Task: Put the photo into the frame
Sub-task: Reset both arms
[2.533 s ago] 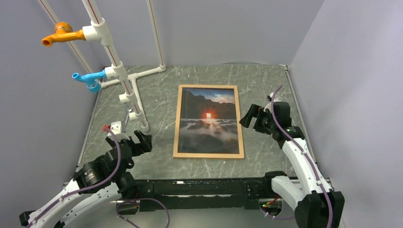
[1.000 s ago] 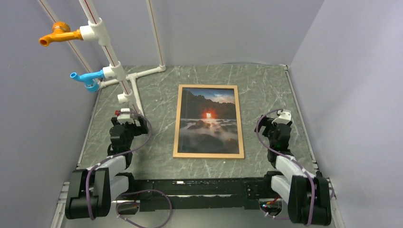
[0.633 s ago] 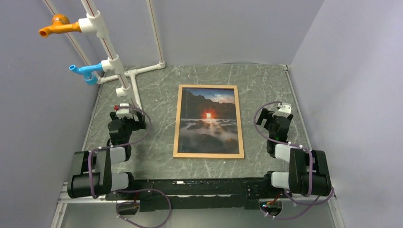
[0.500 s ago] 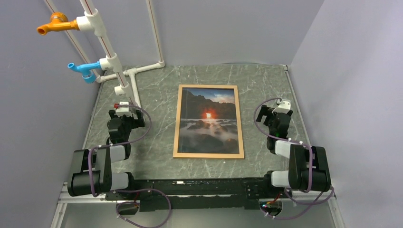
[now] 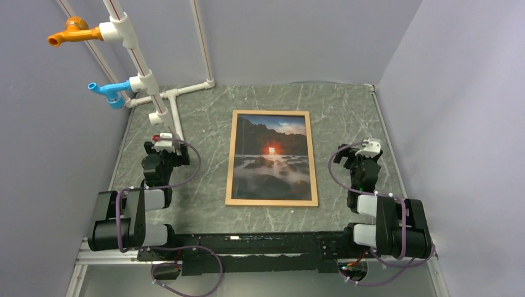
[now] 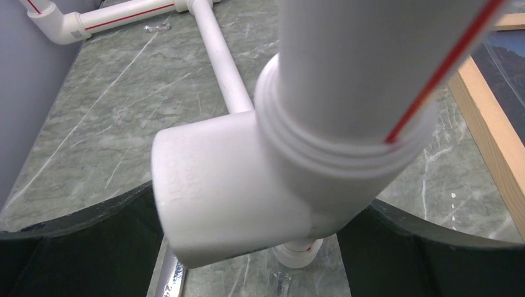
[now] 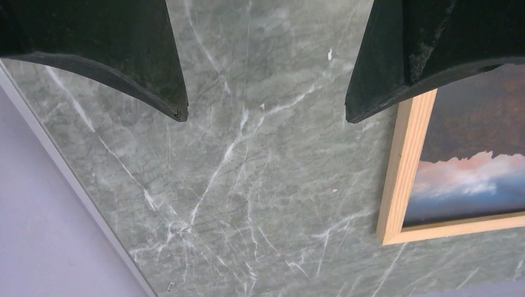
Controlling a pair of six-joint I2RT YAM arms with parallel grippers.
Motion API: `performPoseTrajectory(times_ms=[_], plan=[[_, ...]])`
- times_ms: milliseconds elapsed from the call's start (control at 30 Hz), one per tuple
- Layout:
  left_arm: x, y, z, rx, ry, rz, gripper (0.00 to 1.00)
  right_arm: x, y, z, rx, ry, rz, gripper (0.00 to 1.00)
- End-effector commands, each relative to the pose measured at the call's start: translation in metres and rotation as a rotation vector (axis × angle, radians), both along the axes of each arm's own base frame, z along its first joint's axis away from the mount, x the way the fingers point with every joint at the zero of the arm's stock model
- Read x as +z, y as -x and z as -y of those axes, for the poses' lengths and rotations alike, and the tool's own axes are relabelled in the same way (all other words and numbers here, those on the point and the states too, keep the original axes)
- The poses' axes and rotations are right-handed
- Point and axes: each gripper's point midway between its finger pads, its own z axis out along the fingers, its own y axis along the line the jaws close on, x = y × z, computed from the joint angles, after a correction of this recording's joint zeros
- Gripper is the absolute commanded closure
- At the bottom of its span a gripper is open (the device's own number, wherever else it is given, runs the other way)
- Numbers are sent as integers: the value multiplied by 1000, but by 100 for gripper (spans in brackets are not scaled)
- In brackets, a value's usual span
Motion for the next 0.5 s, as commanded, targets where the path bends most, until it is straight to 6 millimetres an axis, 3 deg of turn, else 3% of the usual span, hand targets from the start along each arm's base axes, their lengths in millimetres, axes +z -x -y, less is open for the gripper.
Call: performPoseTrajectory(times_ms=[0, 133, 267, 467], plan=[[18, -10, -3, 13, -36, 60, 1, 33, 7, -5, 23, -10, 228, 0], [19, -10, -3, 16, -38, 59, 1, 20, 3, -11, 49, 26, 175, 0], [19, -10, -3, 17, -39, 59, 1, 10, -8, 3, -38, -4, 142, 0], [20, -10, -2, 28, -49, 65, 1, -3, -30, -9, 50, 12, 21, 0]])
